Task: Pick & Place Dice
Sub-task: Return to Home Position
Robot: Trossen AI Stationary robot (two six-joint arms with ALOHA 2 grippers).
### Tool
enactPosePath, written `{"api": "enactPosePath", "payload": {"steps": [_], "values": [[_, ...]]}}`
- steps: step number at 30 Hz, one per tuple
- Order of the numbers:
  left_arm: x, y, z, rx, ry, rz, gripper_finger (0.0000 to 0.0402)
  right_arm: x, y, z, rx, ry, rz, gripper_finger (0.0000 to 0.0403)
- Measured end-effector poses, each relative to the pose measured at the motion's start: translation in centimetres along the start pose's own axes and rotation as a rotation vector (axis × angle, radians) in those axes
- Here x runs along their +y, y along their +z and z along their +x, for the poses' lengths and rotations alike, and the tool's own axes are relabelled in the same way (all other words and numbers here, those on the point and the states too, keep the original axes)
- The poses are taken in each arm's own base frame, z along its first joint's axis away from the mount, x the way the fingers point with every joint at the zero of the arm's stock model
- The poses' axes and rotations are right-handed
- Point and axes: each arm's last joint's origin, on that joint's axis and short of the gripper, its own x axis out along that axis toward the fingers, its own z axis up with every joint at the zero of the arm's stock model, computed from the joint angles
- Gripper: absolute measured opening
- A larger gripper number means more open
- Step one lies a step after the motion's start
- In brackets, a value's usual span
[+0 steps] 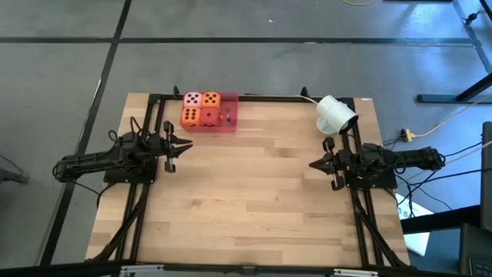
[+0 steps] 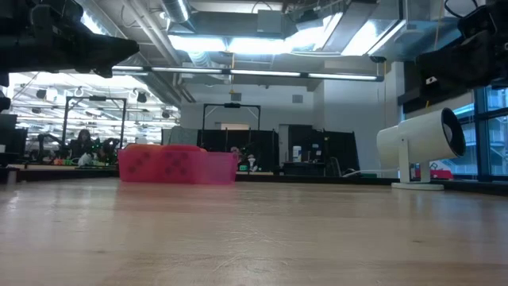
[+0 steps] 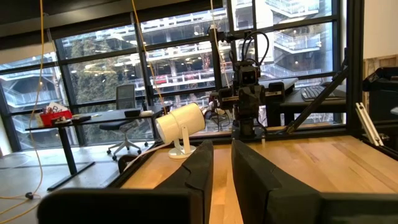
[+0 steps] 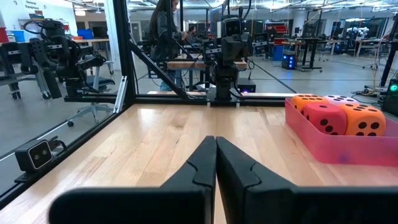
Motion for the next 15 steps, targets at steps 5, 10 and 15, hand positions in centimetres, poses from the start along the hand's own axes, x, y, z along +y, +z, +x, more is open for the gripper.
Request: {"api": "enactPosePath", "payload": {"steps": [5, 10, 15], "values": [[0.00, -0.01, 0.00, 0.000, 0.001, 0.000, 0.0053, 0.00, 0.00, 0.00, 0.000, 0.000, 0.000, 0.0011], [0.00, -0.01, 0.00, 0.000, 0.000, -0.001, 0.0056, 0.00, 0.00, 0.00, 0.000, 0.000, 0.000, 0.0011], [0.00, 0.00, 0.00, 0.000, 0.001, -0.001, 0.0054, 0.00, 0.00, 0.00, 0.000, 0.000, 0.000, 0.0011]]}}
